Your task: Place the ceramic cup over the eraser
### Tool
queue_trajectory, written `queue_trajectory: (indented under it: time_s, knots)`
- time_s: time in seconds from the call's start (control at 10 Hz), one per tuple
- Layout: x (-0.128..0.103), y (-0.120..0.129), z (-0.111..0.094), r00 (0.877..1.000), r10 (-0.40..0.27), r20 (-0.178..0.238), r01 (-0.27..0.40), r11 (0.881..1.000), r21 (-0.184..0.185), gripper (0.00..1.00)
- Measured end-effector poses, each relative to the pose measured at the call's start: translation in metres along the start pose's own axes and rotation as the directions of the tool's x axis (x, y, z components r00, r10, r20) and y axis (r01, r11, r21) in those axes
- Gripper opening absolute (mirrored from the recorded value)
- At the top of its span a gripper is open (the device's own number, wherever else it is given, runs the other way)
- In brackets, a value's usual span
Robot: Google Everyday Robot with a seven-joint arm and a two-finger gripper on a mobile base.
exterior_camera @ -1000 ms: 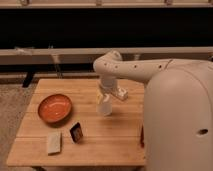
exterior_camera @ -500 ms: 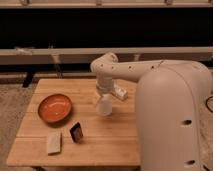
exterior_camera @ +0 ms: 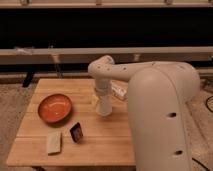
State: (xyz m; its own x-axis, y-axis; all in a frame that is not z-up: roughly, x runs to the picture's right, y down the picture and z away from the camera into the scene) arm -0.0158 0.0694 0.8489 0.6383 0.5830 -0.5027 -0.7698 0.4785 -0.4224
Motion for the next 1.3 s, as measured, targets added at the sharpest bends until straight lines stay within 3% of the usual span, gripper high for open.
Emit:
queue_trajectory:
  time_s: [0.3, 0.7, 0.9, 1.3]
  knots:
    - [0.001, 0.006, -0.004, 1.000, -0.004, -0.004, 0.004, 1.000, -0.003, 0.45]
    - [0.007, 0.011, -0.014, 1.000, -0.014, -0.010, 0.014, 1.000, 0.002, 0.24]
    - [0.014, 0.023, -0.039, 0.999, -0.038, -0.012, 0.038, 0.999, 0.008, 0.04]
    - [0.035, 0.059, -0.087, 0.995, -0.099, -0.022, 0.099, 0.995, 0.015, 0.00]
